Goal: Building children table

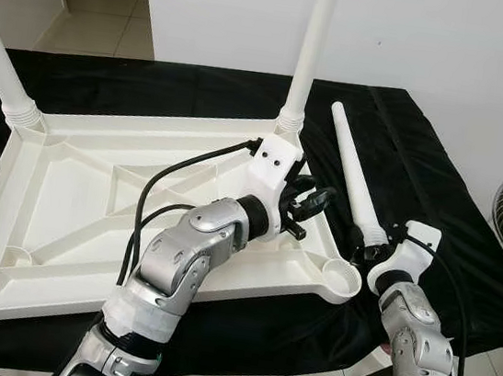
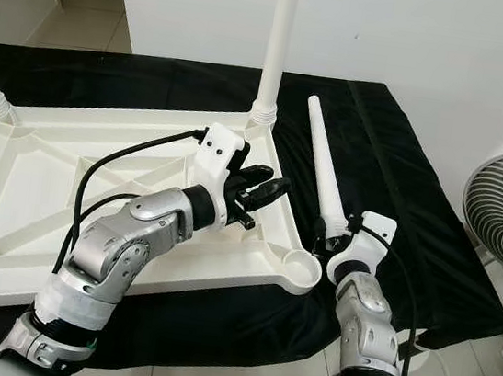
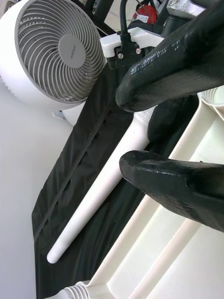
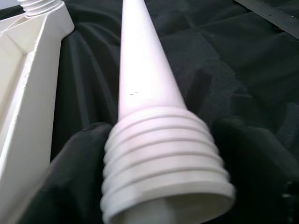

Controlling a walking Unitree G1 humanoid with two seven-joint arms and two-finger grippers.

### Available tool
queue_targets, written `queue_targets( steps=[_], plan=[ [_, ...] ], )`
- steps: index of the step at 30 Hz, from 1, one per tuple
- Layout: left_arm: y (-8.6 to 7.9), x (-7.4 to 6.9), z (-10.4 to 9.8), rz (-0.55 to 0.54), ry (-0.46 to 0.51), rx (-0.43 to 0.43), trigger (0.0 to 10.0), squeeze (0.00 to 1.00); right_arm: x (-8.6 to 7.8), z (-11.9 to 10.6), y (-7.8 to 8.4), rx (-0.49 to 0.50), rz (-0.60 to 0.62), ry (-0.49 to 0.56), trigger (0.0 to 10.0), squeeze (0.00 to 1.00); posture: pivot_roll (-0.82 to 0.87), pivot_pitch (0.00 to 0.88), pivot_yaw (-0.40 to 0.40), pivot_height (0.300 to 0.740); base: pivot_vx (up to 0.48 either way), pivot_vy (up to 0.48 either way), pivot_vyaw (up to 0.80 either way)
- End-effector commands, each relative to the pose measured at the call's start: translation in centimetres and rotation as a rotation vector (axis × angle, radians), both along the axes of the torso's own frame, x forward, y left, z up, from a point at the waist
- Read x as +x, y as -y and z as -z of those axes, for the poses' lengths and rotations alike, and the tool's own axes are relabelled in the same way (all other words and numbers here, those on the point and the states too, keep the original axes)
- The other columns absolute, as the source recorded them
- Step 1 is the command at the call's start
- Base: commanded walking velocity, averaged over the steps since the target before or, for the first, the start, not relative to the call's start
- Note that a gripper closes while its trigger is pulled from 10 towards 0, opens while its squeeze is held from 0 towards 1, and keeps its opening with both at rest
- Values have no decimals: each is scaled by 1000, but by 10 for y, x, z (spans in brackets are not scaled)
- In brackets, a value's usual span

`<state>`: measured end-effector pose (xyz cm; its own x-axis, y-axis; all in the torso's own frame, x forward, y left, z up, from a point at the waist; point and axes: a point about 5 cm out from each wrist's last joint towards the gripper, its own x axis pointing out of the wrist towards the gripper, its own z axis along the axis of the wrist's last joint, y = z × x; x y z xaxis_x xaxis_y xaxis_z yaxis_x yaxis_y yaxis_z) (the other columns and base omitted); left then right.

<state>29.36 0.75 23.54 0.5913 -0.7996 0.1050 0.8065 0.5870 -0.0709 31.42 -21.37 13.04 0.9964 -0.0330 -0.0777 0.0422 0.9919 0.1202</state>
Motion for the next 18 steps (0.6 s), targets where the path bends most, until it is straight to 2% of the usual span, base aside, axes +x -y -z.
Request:
queue_targets(
  steps=[1, 2, 3, 10, 11, 12, 13, 14, 15, 16, 18],
  plan=[
    [3, -4, 0, 36, -4, -2, 10000, 0, -9, 27, 1, 5, 0, -125, 627, 0, -23, 119, 26, 740, 0, 0, 0],
    [3, -4, 0, 36, -4, -2, 10000, 0, -9, 27, 1, 5, 0, -125, 627, 0, -23, 119, 26, 740, 0, 0, 0],
    [3, -4, 0, 36, -4, -2, 10000, 0, -10, 27, 1, 7, 0, -131, 0, 0, -23, 119, 26, 740, 0, 0, 0],
    [4, -5, 0, 38, -3, -2, 10000, 0, -10, 25, 2, 6, -5, -128, 0, 0, -26, 117, 27, 740, 0, 0, 0],
    [4, -5, 0, 39, -2, -3, 10000, 0, -10, 21, 3, -21, -6, -93, 0, 0, -26, 117, 27, 740, 0, 0, 0],
    [5, -5, 0, 40, -2, -4, 10000, 0, -10, 14, 5, -63, 14, -26, 3333, 0, -27, 118, 26, 740, 0, 0, 0],
    [5, -5, -1, 41, -2, -5, 10000, 0, -10, 9, 6, -90, 30, 22, 3333, 0, -27, 118, 26, 740, 0, 0, 0],
    [5, -5, -1, 41, -2, -5, 10000, 0, -10, 9, 6, -90, 30, 22, 3333, 0, -27, 118, 26, 740, 0, 0, 0],
    [5, -5, 0, 44, -3, -4, 10000, 0, -11, -8, 11, -148, 103, 169, 10000, 0, -28, 118, 27, 740, 0, 0, 0],
    [5, -5, 0, 48, -3, 1, 10000, 0, -11, -16, 12, -146, 125, 218, 10000, 0, -29, 120, 29, 740, 0, 0, 0],
    [5, -4, 1, 51, -3, 4, 10000, 0, -12, -20, 12, -141, 139, 247, 10000, 0, -29, 120, 29, 740, 0, 0, 0]
  ],
)
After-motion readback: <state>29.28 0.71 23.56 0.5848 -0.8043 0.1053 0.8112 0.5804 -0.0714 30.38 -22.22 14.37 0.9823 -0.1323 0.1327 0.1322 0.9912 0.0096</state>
